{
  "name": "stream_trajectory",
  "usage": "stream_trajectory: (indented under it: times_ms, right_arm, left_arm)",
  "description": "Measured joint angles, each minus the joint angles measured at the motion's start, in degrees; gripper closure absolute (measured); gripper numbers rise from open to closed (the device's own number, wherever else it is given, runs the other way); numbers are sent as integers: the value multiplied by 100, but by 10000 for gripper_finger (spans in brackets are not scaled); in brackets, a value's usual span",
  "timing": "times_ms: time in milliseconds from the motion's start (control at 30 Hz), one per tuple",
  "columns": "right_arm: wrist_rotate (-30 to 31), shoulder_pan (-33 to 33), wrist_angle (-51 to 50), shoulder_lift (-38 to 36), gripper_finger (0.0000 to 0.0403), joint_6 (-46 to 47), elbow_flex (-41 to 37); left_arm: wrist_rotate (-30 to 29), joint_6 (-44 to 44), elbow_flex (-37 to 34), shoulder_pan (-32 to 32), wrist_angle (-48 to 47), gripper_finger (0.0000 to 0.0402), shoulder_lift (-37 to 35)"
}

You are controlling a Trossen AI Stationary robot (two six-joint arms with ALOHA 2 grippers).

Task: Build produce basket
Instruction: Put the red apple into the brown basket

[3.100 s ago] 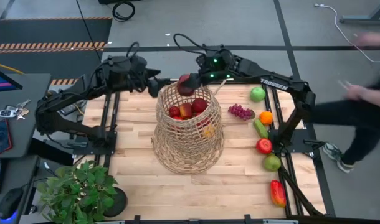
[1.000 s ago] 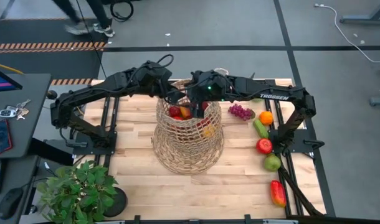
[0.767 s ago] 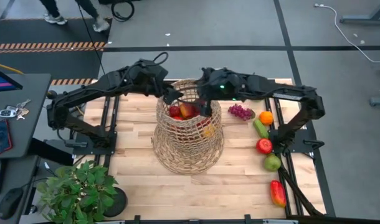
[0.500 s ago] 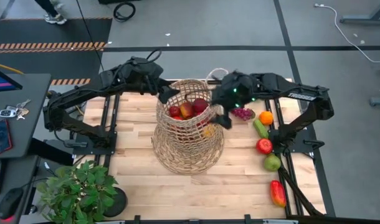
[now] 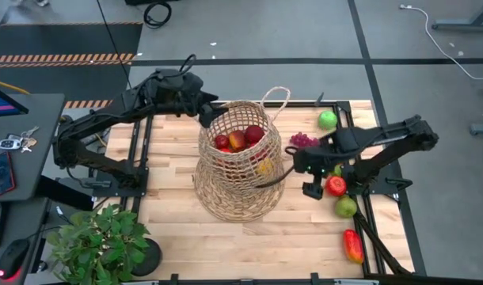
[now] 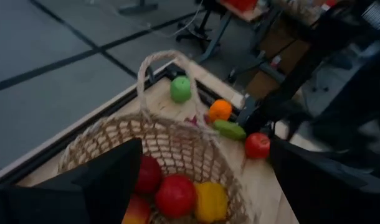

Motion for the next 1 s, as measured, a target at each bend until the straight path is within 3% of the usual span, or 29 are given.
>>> stream_trajectory:
  times_ms: [200, 433, 767, 1000]
  right_arm:
    - [178, 125, 27, -426, 5, 867, -1630]
    - [-455, -147, -115, -420, 4, 840, -2683]
    - [-289, -180, -325, -351, 4, 926, -3005]
    - [-748, -180, -402, 174, 4, 442, -2993]
  left_arm:
    - [2, -2, 0, 0, 238, 44, 10]
    - [6, 2, 0, 0, 213, 44, 12]
    - [4, -2, -2, 0, 164, 44, -61]
    - [3, 0, -2, 0, 167, 44, -64]
